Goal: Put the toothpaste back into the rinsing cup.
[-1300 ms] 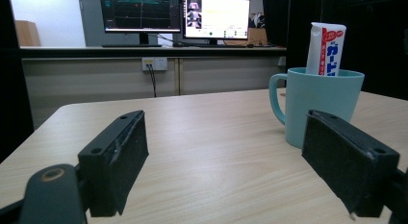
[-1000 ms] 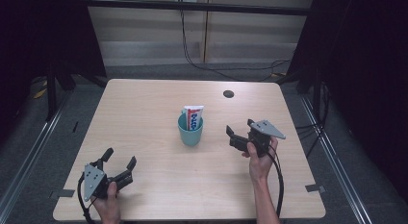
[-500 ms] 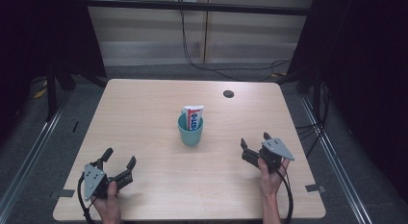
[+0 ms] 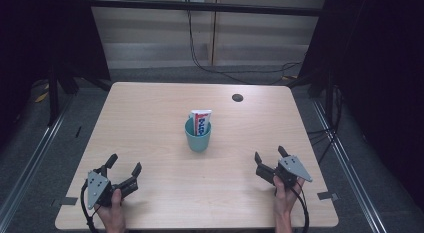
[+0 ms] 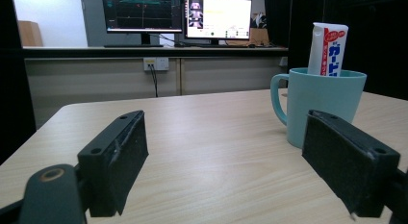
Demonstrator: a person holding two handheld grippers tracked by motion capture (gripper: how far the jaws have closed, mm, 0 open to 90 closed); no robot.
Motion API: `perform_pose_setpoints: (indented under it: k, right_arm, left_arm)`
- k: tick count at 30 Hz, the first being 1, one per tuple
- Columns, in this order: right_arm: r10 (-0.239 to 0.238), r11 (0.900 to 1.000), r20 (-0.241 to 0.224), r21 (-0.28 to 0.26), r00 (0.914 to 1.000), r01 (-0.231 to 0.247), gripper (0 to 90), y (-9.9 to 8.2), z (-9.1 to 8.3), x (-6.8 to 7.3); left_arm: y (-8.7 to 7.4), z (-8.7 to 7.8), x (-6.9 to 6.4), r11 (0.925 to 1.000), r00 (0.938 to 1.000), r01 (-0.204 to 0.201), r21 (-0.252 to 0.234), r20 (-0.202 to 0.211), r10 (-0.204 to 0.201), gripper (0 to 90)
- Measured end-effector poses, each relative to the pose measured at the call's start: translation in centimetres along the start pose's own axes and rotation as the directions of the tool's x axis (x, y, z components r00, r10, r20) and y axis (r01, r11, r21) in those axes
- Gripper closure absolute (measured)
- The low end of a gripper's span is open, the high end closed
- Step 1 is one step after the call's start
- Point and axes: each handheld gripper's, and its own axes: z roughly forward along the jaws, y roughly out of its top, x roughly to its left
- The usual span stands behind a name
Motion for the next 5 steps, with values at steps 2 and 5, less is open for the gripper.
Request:
perform_pose_setpoints:
  k: [2,5]
  right_arm:
    - [0.012,0.9999,-0.013,-0.010,0.9998,-0.012,13.1,-0.05,-0.09,-0.18]
    - [-0.012,0.9994,-0.016,-0.033,0.9998,0.011,13.1,-0.14,-0.31,0.02]
  left_arm:
    - [0.00,-0.01,0.00,1.0000,1.0000,-0.002,0.000,0.000,0.002,16.1]
    - [0.00,-0.02,0.01,1.0000,1.0000,-0.002,0.000,0.001,0.002,16.0]
